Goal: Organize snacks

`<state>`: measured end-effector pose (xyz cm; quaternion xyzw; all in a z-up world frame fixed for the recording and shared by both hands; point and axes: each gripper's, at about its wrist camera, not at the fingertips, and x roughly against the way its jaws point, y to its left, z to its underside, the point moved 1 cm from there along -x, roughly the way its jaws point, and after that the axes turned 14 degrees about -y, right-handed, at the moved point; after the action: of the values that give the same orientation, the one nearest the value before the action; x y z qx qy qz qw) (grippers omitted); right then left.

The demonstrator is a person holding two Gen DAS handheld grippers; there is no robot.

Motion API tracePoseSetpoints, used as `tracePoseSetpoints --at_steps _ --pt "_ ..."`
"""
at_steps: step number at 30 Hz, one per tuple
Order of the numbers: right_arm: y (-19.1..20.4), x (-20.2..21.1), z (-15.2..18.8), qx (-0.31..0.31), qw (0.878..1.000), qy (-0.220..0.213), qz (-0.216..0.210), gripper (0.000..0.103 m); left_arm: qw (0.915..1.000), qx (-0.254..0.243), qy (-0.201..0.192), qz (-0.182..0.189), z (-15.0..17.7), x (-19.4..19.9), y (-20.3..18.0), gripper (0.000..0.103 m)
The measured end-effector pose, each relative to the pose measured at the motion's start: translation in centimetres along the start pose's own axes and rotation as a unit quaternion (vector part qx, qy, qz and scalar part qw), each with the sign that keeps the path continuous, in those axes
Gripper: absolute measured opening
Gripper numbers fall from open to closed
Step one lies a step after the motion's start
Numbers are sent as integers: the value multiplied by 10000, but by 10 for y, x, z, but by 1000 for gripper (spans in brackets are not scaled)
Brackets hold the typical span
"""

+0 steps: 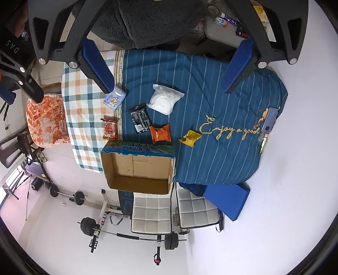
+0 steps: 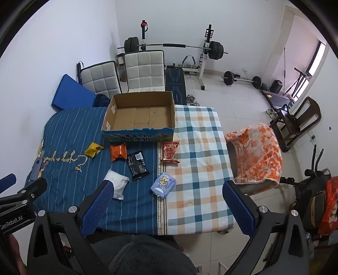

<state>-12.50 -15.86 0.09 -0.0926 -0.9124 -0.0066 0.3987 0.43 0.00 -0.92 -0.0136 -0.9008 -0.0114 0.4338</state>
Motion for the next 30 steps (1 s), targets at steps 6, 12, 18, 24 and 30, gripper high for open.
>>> tracePoseSetpoints --at_steps 6,12,18,24,30 --pt "1 1 1 1 10000 -43 12 103 10000 -8 -46 -2 0 0 -1 103" --pt "1 -2 -3 3 9999 -77 83 103 10000 -65 -31 -21 -4 -3 -6 103" --pt "2 -7 -3 -66 9998 -45 181 103 10000 -84 -28 -4 -8 -11 0 103" --pt "0 -10 -2 -91 9997 -54 209 103 9998 -159 -120 37 -10 -11 -2 103" --pt "1 -10 -6 -80 9997 -96 217 103 9996 -198 -185 53 -11 -8 -5 103"
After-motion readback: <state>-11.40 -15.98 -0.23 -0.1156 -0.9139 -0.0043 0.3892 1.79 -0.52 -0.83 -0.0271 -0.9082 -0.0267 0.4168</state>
